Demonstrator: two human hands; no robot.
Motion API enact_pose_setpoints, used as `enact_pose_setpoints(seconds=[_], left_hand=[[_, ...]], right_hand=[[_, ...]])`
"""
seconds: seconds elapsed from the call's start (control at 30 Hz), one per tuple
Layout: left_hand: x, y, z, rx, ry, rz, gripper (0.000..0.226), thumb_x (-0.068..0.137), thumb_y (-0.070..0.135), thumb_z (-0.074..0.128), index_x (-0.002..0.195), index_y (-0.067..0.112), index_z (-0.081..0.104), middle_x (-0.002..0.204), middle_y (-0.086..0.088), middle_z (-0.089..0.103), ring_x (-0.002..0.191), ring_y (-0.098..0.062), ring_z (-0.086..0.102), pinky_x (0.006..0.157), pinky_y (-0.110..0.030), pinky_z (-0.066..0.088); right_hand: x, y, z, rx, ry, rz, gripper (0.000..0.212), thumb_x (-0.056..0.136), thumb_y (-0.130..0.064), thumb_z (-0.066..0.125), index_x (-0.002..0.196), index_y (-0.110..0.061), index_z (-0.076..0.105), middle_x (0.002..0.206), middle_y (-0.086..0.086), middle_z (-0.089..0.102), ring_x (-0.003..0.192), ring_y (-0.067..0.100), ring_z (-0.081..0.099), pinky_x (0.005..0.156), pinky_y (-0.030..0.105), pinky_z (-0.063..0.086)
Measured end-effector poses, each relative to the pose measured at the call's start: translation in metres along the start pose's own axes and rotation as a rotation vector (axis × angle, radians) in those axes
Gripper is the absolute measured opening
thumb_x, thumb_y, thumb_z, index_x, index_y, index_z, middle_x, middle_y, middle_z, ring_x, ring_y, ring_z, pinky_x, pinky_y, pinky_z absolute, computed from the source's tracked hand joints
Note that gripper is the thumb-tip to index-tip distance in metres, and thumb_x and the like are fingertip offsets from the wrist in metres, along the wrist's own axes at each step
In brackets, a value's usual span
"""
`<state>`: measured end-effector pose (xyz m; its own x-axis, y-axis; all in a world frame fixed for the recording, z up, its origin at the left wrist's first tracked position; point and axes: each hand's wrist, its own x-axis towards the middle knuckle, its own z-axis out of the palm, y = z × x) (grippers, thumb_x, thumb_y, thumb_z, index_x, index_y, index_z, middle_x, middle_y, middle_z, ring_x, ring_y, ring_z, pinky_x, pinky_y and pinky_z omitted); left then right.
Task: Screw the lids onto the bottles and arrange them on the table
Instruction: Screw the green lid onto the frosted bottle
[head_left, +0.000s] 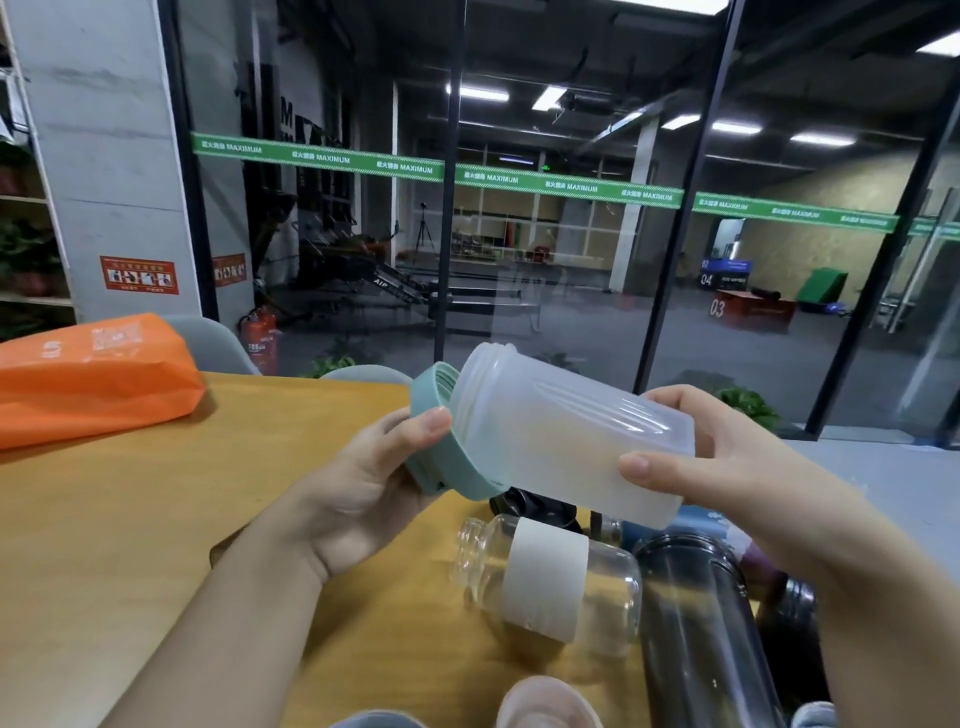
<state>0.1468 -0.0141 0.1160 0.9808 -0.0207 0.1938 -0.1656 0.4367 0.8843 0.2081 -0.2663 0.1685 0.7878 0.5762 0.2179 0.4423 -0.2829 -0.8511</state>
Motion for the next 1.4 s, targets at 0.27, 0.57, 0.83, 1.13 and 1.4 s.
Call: enact_pose_setpoints(seconds=[0.27, 0.57, 0.83, 1.13, 1.4], left_hand=[[0.008, -0.006, 0.007, -0.074, 0.129, -0.008, 0.077, 0.024, 0.038, 0.096, 0.096, 0.018, 0.077, 0.096, -0.009, 0.073, 0.082, -0.024, 0.071, 0.068, -0.044, 0.06], [0.001, 0.002, -0.002, 0.099, 0.067, 0.064, 0.081, 0.035, 0.042, 0.094, 0.109, 0.018, 0.072, 0.099, -0.01, 0.072, 0.081, -0.019, 0.069, 0.062, -0.031, 0.056], [0.008, -0.005, 0.007, 0.096, 0.134, 0.022, 0.106, 0.022, 0.041, 0.097, 0.118, 0.013, 0.061, 0.103, -0.011, 0.074, 0.085, -0.019, 0.072, 0.063, -0.026, 0.057], [0.004, -0.002, 0.009, 0.098, 0.129, -0.023, 0.105, 0.028, 0.039, 0.097, 0.123, 0.016, 0.059, 0.111, -0.012, 0.071, 0.094, -0.022, 0.07, 0.069, -0.031, 0.058], [0.002, 0.004, 0.01, 0.116, 0.129, 0.029, 0.103, 0.022, 0.037, 0.097, 0.117, 0.02, 0.062, 0.104, -0.01, 0.073, 0.085, -0.02, 0.071, 0.067, -0.031, 0.059]], right_hand=[[0.016, 0.014, 0.018, 0.232, 0.029, 0.048, 0.107, 0.028, -0.064, 0.085, 0.12, -0.019, 0.056, 0.106, 0.0, 0.073, 0.096, 0.018, 0.071, 0.088, 0.041, 0.054], [0.013, 0.019, 0.01, 0.347, -0.041, 0.022, 0.088, 0.024, -0.059, 0.089, 0.104, -0.029, 0.069, 0.105, -0.002, 0.074, 0.097, 0.017, 0.071, 0.086, 0.042, 0.055], [0.014, 0.026, 0.006, 0.412, -0.099, 0.024, 0.086, 0.03, -0.044, 0.093, 0.111, -0.03, 0.065, 0.11, -0.006, 0.071, 0.098, 0.017, 0.07, 0.068, 0.031, 0.059], [0.01, 0.027, -0.005, 0.398, -0.213, -0.028, 0.072, 0.049, -0.014, 0.079, 0.116, -0.035, 0.065, 0.126, -0.009, 0.063, 0.103, 0.031, 0.068, 0.088, 0.046, 0.054], [0.008, 0.025, -0.01, 0.421, -0.138, 0.048, 0.084, 0.02, -0.039, 0.097, 0.099, -0.041, 0.068, 0.111, 0.002, 0.071, 0.091, 0.029, 0.071, 0.064, 0.033, 0.059]])
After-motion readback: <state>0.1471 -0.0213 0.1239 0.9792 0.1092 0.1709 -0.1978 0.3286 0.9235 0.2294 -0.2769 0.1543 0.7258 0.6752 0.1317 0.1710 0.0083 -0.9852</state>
